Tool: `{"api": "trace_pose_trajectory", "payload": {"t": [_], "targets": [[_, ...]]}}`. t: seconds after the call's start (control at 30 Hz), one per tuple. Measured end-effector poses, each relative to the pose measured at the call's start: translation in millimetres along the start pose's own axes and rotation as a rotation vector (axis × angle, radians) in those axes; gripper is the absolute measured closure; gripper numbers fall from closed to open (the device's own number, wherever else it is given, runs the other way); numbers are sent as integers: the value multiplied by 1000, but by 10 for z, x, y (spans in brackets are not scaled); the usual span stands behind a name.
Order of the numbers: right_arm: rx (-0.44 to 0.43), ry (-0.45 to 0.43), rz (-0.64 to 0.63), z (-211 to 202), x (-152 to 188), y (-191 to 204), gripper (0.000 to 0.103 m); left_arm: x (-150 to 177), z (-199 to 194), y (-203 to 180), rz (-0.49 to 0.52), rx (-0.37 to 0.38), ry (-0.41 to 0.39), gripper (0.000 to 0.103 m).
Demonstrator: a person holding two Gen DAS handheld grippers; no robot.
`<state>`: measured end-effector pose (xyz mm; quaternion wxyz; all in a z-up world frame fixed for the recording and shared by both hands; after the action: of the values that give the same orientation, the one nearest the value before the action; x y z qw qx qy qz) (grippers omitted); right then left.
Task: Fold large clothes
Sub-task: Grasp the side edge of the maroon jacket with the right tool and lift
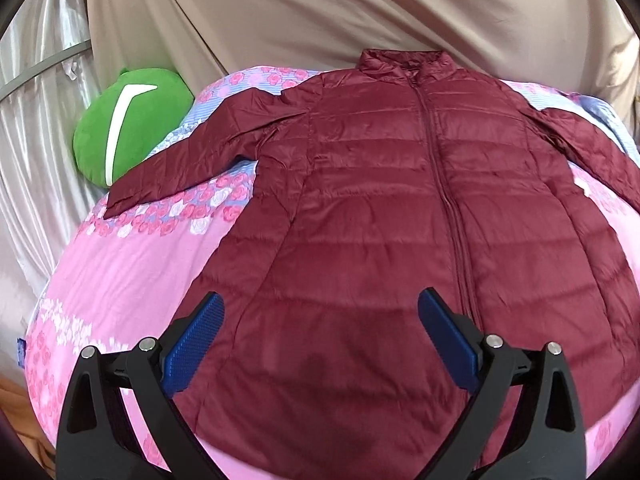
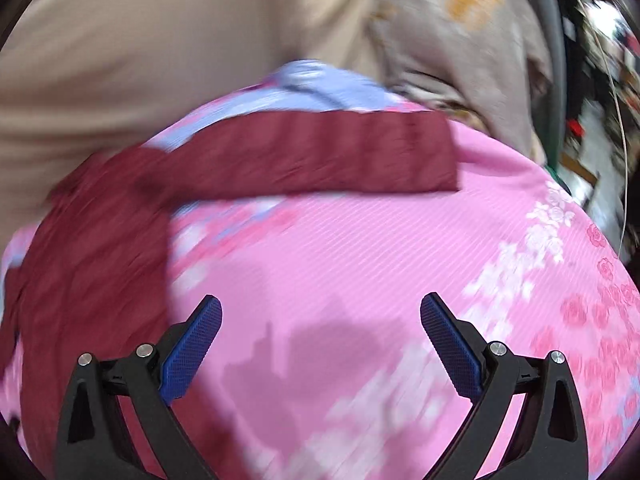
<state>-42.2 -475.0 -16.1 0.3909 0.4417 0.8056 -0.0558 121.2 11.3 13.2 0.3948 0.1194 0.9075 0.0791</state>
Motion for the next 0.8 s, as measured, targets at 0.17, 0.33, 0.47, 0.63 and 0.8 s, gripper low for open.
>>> {"api": "trace_pose_trajectory", "payload": {"t": [0.17,0.33,0.47,0.63,0.8], "targets": [[36,-23,152,446,-558,-510,5,-142,310,5,-34,7,48,8],[88,-39,259,881,-969,-907,5,-264,584,22,-46,6,79,8],[22,21,318,1225,-1123,-1021,20,-358,772,77,-50,15,103,8],[-57,83,308,1479,-1264,-759,92,-460,909,154,-63,53,114,8],[-205,-86,138,902,-1538,309,95,-578,938,181,-39,26,80,8]]}}
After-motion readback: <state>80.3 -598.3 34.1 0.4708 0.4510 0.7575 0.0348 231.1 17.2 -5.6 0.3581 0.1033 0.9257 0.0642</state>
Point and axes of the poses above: each gripper's, at about its wrist camera, not at the fingertips, and z roughly the way its jaws point, y to its left, x to its underside, the point moved 1 cm from there along z, roughly the way its jaws point, and after that the axes turned 6 degrees about z, right-handed, at the moved point
